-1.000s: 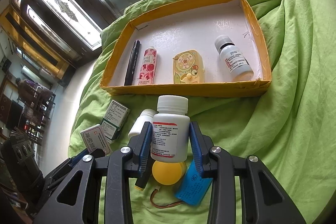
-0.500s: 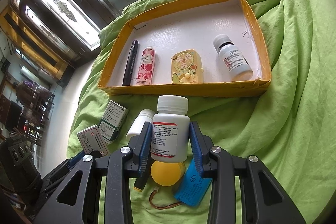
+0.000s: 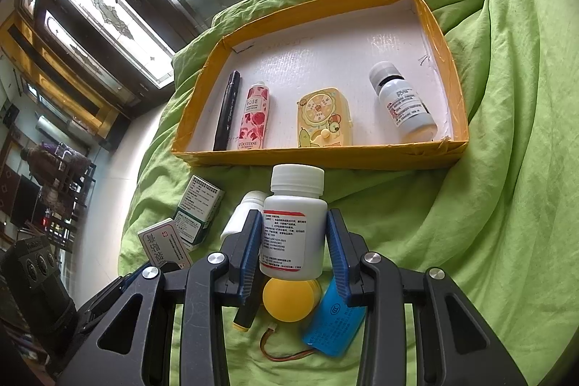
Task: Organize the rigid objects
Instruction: 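Lift the box and pill bottle off the bedspread with both grippers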
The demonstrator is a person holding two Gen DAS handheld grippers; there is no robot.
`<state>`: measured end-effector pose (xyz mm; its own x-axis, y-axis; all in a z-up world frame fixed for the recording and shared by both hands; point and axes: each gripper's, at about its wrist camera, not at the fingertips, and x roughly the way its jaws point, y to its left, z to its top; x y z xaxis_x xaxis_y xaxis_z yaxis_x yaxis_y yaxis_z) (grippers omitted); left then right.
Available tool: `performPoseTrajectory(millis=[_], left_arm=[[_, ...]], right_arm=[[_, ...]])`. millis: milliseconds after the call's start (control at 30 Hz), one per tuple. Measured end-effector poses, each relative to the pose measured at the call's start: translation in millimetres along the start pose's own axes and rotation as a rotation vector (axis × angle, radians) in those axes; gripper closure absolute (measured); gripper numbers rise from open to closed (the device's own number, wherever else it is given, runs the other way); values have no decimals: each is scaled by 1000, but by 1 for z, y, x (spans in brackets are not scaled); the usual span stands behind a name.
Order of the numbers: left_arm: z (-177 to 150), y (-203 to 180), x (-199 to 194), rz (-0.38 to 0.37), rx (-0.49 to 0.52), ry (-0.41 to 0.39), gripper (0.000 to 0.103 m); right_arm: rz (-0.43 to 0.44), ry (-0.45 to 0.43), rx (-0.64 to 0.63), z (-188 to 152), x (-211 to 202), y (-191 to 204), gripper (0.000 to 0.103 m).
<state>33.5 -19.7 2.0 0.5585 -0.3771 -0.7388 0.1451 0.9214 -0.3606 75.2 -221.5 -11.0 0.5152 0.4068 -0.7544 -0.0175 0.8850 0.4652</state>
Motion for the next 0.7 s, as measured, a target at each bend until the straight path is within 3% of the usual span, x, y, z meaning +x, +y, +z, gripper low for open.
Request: performPoseTrajectory(millis=[433,700], left_arm=[[-4,1,7,54,23,28,70],[-5,-1,12,69,37,55,70]], right_arm=[[19,-77,24,8,-25,-9,71],[78,-107,80,19,-38,-22,71]])
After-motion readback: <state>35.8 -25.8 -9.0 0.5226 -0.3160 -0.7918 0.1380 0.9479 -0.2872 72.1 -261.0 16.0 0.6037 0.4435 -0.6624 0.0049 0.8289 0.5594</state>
